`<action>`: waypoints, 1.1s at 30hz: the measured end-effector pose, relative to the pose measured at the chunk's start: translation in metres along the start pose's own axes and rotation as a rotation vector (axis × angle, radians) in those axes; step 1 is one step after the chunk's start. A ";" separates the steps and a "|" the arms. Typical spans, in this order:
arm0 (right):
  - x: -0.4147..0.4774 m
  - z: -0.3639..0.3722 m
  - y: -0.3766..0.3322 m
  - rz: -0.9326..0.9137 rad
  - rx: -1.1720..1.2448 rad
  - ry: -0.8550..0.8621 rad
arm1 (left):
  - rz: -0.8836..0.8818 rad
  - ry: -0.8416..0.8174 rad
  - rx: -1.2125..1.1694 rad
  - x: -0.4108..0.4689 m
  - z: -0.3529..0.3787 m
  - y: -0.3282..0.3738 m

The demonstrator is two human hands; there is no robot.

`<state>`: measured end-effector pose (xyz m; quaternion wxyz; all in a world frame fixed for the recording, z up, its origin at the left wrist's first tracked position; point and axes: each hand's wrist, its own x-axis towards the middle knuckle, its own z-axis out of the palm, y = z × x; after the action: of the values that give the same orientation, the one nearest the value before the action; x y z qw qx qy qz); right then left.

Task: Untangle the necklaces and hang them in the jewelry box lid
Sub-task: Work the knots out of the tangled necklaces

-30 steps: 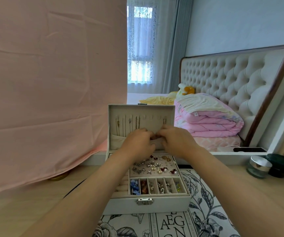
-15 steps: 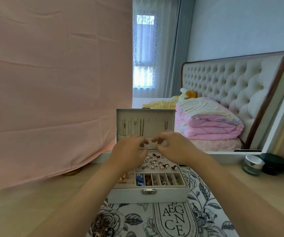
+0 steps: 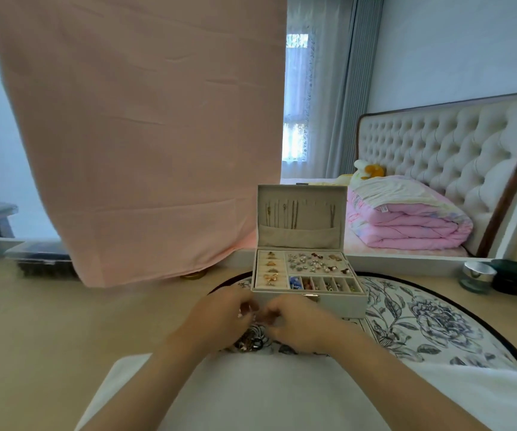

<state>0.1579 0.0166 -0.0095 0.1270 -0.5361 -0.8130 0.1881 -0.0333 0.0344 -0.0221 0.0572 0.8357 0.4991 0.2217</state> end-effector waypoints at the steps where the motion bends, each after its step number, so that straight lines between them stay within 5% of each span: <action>1: -0.001 0.008 -0.003 -0.008 -0.002 0.030 | -0.001 -0.003 0.000 -0.006 0.003 -0.006; 10: -0.009 0.025 -0.008 0.008 -0.063 0.105 | 0.061 -0.067 -0.019 -0.022 0.018 -0.025; 21: -0.039 -0.009 0.049 0.200 -0.170 0.126 | 0.219 -0.103 0.076 0.009 0.026 0.032; 33: -0.046 -0.007 0.070 0.121 -0.240 0.204 | 0.213 -0.061 0.012 0.016 0.045 0.029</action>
<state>0.2364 0.0004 -0.0342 0.1324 -0.6116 -0.7789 0.0417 0.0159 0.0397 -0.0481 0.0434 0.8907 0.4069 0.1980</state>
